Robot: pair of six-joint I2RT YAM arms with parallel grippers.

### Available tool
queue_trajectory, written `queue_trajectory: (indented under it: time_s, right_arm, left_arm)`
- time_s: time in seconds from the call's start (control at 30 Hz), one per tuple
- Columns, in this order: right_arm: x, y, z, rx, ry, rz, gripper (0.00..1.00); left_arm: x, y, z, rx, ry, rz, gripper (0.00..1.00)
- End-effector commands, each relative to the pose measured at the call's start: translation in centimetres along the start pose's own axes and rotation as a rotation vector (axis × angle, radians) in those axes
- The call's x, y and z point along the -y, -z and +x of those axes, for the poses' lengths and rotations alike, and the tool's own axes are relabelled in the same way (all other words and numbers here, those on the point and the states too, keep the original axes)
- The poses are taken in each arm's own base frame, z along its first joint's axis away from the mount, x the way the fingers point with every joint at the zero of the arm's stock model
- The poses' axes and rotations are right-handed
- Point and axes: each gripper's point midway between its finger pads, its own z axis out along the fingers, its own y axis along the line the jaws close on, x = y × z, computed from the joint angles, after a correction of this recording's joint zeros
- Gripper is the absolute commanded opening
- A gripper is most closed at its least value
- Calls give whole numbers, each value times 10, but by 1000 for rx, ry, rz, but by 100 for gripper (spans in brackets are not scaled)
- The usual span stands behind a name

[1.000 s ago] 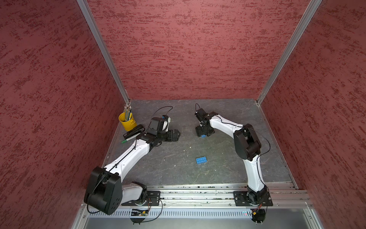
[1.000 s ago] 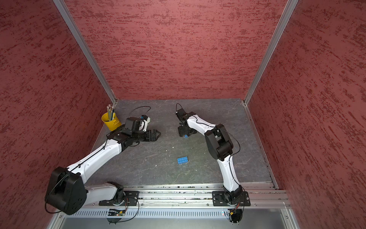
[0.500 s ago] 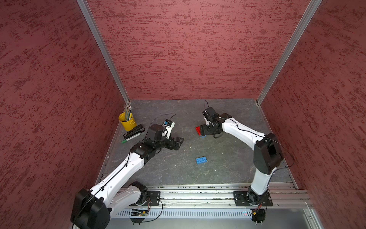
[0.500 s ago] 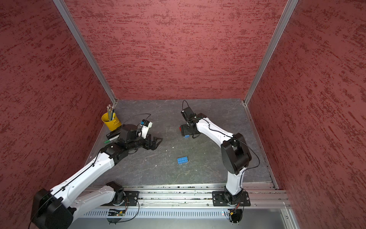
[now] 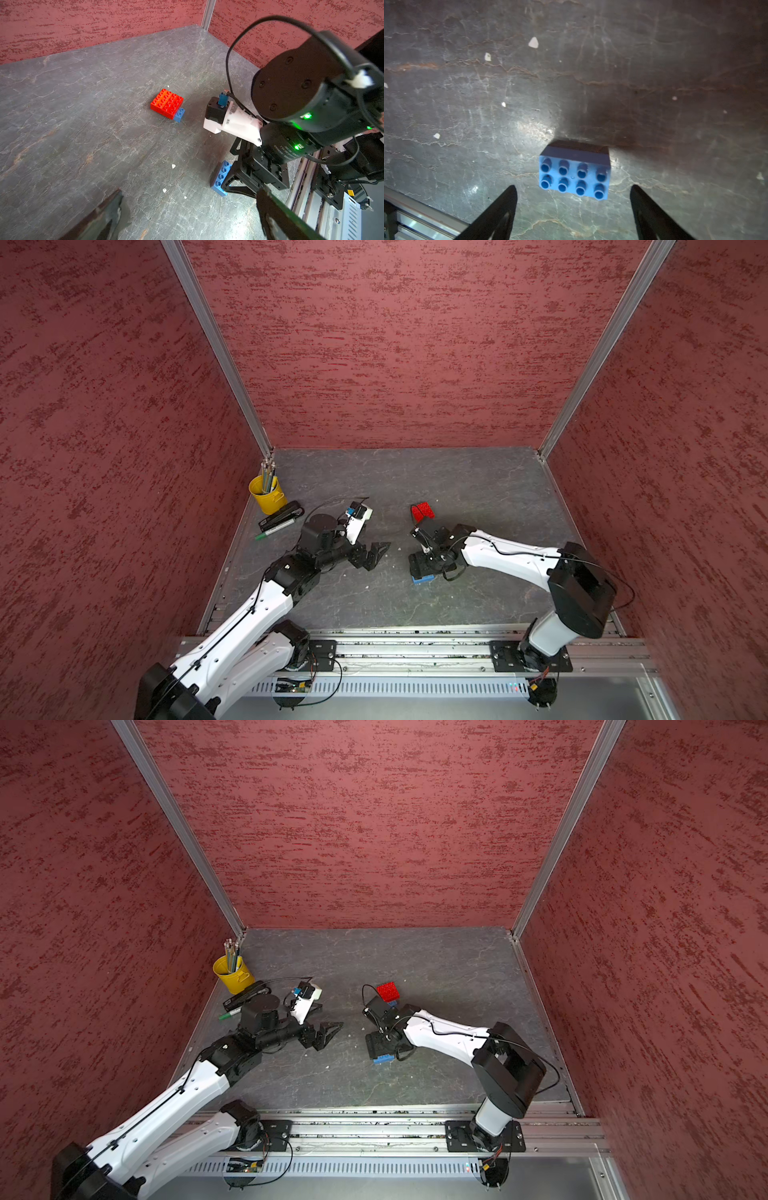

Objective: Assemble a rectangle with lego
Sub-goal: Pick up the lego brick from the center of the board.

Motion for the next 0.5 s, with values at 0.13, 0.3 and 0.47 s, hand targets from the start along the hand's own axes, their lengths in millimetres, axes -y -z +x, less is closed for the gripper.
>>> queue_trajectory:
  time_s: [0.13, 0.3, 0.47]
  right_arm:
    - [-3, -19, 5, -25, 3, 42, 82]
    - [0, -26, 6, -31, 3, 74, 78]
    - [1, -27, 0, -16, -3, 94, 65]
  left_arm:
    - [-5, 1, -2, 15, 8, -34, 100]
    - [-7, 2, 0, 12, 3, -51, 100]
    - [-5, 1, 1, 7, 1, -38, 100]
